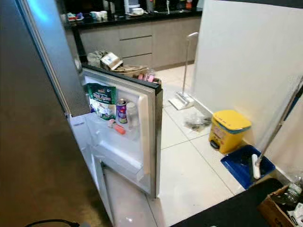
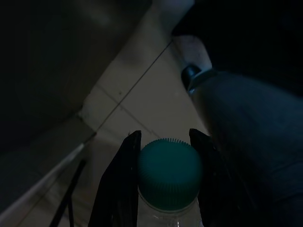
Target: Restocking fridge
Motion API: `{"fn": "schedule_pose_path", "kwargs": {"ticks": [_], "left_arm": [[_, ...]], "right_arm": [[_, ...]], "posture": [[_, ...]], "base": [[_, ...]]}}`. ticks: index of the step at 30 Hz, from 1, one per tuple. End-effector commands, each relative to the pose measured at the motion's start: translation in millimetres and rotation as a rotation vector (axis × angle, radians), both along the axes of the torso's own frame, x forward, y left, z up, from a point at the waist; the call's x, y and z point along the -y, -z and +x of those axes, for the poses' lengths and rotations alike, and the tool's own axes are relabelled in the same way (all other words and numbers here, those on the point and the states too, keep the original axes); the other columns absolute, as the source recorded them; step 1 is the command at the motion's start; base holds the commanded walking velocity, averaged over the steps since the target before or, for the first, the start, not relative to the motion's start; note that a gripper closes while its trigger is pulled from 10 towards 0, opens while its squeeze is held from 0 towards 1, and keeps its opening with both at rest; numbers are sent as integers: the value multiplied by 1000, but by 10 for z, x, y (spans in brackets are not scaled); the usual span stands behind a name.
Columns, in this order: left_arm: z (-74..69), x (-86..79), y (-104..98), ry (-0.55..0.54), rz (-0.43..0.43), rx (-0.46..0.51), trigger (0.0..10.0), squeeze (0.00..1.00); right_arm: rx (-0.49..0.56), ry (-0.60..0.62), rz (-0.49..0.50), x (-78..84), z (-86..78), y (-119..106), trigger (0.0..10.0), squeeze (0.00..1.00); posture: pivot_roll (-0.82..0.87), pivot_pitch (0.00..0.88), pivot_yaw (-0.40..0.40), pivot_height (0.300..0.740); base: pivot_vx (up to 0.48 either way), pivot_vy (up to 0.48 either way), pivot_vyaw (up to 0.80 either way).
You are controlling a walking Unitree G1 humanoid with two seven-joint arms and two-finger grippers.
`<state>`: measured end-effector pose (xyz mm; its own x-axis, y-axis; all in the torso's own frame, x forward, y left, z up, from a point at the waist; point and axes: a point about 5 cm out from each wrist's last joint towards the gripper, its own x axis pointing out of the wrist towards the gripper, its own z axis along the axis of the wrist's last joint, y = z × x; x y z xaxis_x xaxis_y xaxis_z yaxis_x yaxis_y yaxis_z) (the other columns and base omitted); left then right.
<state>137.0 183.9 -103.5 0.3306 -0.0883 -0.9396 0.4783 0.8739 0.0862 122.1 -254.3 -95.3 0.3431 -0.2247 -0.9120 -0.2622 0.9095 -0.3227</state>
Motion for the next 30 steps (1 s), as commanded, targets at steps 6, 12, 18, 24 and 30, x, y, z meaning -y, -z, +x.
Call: {"fn": "schedule_pose_path", "kwargs": {"ticks": [6, 12, 18, 24, 30], "left_arm": [[-110, 70, 43, 0, -28, -48, 10000, 0], [-112, 77, 44, -1, -31, -50, 10000, 0], [-111, 83, 44, 0, -33, -50, 10000, 0], [-111, 93, 45, 3, -34, -50, 10000, 0], [-108, 96, 45, 6, -32, -49, 10000, 0]], "right_arm": [[-3, -12, 12, -40, -11, 15, 10000, 0], [-11, -10, 14, -42, -41, 24, 10000, 0], [-4, -6, 24, -50, -43, 26, 10000, 0], [3, 13, 61, -71, -47, 32, 10000, 0], [5, 24, 98, -101, -46, 38, 10000, 0]], "posture": [[-22, 0, -4, 740], [-24, 0, -3, 740], [-24, 0, -3, 740], [-22, 0, -4, 740], [-22, 0, -5, 740]], "base": [[0, -216, 0], [0, -477, 0], [0, -480, 0], [0, -480, 0], [0, -480, 0]]}}
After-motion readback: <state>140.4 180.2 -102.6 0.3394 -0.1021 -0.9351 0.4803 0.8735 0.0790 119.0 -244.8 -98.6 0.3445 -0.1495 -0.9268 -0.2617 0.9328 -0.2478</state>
